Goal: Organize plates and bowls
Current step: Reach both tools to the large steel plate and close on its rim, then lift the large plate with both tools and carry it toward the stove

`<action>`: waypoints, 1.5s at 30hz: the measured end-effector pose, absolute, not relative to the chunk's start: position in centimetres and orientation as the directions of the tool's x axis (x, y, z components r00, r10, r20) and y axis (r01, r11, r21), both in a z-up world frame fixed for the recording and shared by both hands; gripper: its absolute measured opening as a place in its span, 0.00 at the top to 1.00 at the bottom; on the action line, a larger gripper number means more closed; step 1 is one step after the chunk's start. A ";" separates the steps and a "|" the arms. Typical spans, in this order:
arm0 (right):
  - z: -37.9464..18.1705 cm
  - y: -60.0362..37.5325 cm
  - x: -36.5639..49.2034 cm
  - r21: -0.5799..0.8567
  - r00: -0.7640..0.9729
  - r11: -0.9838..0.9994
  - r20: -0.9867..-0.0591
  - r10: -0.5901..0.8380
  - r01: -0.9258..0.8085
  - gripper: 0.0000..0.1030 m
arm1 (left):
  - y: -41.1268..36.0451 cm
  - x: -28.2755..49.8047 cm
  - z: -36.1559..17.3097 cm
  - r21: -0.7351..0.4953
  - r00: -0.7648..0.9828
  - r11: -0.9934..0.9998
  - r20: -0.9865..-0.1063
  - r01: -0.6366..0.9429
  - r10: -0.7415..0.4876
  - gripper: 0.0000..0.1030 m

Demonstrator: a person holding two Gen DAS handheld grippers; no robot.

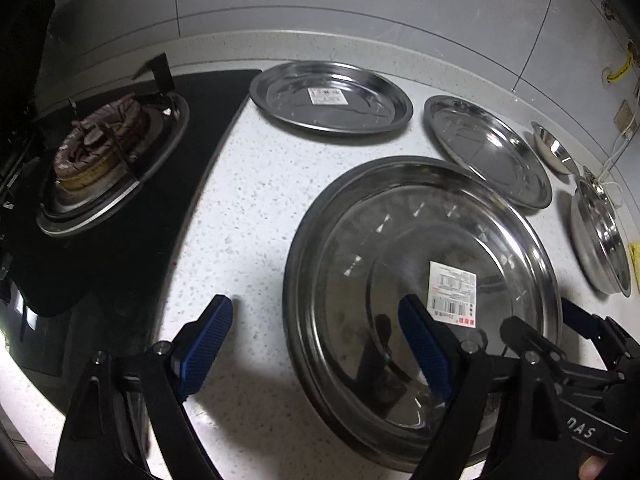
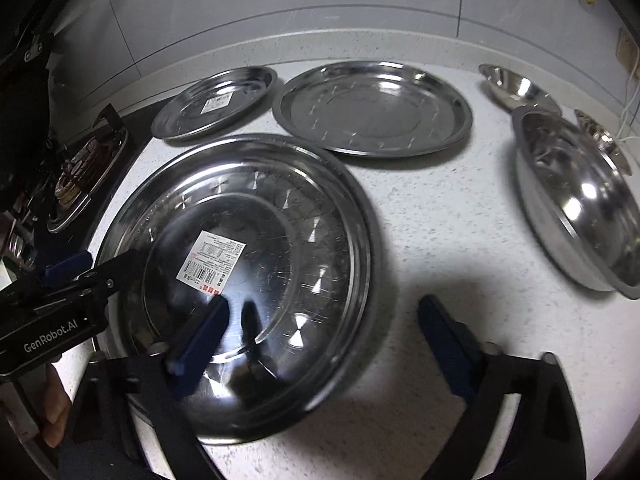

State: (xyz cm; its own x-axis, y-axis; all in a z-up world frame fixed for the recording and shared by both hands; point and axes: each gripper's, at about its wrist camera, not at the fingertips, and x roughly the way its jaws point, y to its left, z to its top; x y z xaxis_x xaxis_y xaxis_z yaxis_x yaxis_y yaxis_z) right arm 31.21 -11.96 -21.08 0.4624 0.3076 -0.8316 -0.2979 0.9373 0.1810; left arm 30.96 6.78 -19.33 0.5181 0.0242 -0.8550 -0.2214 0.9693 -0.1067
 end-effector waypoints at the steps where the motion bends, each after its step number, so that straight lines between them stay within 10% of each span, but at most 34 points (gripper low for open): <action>1: -21.1 -11.9 31.3 0.173 0.476 0.938 -0.825 0.304 -0.301 0.23 | 6.9 31.1 -19.4 -0.112 0.518 0.969 -0.855 -0.220 0.018 0.18; 6: -21.0 -11.6 31.7 0.171 0.480 0.931 -0.818 0.317 -0.323 0.47 | 7.0 31.5 -19.4 -0.164 0.535 0.972 -0.843 -0.167 -0.050 0.25; 11: -21.1 -12.3 31.7 0.151 0.506 0.935 -0.807 0.305 -0.322 0.82 | 8.1 31.5 -19.5 -0.169 0.532 0.962 -0.846 -0.216 -0.030 0.83; 13: -21.2 -13.2 31.9 0.171 0.511 0.936 -0.800 0.314 -0.307 0.87 | 9.7 31.0 -19.8 -0.252 0.523 0.935 -0.848 -0.250 -0.089 0.92; 32: -16.1 -16.5 27.0 0.203 0.498 0.900 -0.775 0.388 -0.385 0.87 | 6.8 24.6 -11.9 -0.205 0.540 0.941 -0.841 -0.269 -0.029 0.92; 45: -9.2 -14.3 24.0 0.140 0.581 0.947 -0.761 0.289 -0.289 0.87 | 10.6 25.5 -8.5 -0.302 0.528 0.946 -0.826 -0.115 -0.199 0.91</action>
State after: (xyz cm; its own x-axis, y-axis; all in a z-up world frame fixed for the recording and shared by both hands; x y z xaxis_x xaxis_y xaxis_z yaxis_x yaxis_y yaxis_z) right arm 23.96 -14.27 -9.18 0.5813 0.2894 -0.7605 -0.2887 0.9472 0.1397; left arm 25.51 10.64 -8.51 0.5275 -0.1989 -0.8259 -0.1152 0.9465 -0.3015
